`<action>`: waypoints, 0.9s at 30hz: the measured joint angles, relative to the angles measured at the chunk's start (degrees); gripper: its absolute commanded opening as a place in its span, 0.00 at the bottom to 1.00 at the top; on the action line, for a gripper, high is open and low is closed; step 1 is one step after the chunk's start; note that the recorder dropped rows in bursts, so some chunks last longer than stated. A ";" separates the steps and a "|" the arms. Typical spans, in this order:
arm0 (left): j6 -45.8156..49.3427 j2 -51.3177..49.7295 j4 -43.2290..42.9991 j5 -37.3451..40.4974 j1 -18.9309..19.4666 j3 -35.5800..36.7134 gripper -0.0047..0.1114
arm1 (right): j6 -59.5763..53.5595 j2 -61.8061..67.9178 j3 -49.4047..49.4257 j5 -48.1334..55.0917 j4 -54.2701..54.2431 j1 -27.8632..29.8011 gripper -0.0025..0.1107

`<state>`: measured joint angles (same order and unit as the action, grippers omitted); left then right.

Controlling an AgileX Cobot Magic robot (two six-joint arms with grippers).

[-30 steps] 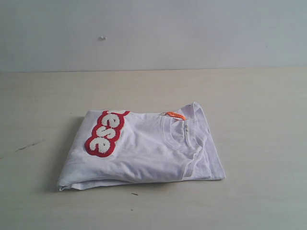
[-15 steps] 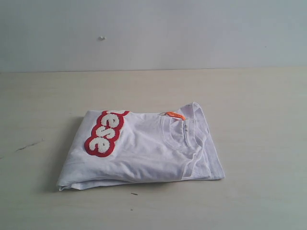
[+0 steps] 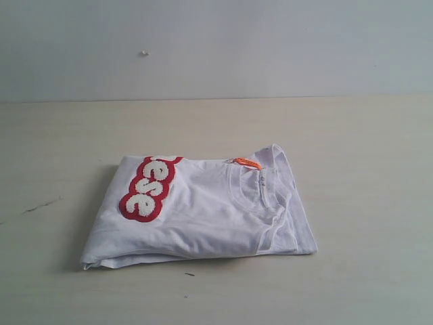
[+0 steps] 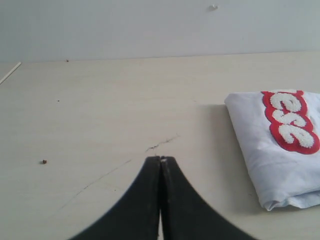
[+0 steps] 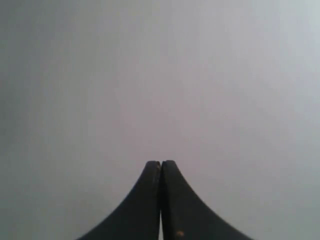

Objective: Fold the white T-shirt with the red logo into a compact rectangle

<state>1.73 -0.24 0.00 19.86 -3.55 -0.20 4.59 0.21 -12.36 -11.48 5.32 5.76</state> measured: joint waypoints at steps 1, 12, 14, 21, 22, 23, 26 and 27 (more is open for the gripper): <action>0.00 0.00 0.00 0.00 0.00 0.00 0.04 | 0.13 0.00 2.55 0.32 0.37 0.03 0.02; 0.00 0.00 0.00 0.10 0.00 0.00 0.04 | -0.11 0.10 12.05 12.94 2.11 0.03 0.02; 0.00 0.00 0.00 0.10 0.00 0.00 0.04 | -0.11 0.10 12.05 15.89 2.11 0.03 0.02; 0.00 0.00 0.00 0.21 0.00 0.00 0.04 | -0.11 0.10 12.05 26.05 2.21 0.03 0.02; 0.00 0.00 0.00 0.21 0.00 0.00 0.04 | -0.11 0.10 12.05 26.16 2.21 0.03 0.02; 0.00 0.00 0.00 0.21 0.00 0.00 0.04 | -0.11 0.10 12.05 26.29 2.21 0.03 0.02; 0.00 0.00 0.00 0.21 0.00 0.00 0.04 | -0.11 0.10 12.05 26.54 2.42 0.03 0.02; 0.00 0.00 0.00 0.21 0.00 0.00 0.04 | -0.11 0.10 12.05 26.65 2.42 0.03 0.02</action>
<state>1.73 -0.24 0.00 20.07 -3.55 -0.20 4.49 0.31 -0.31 15.17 7.75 5.79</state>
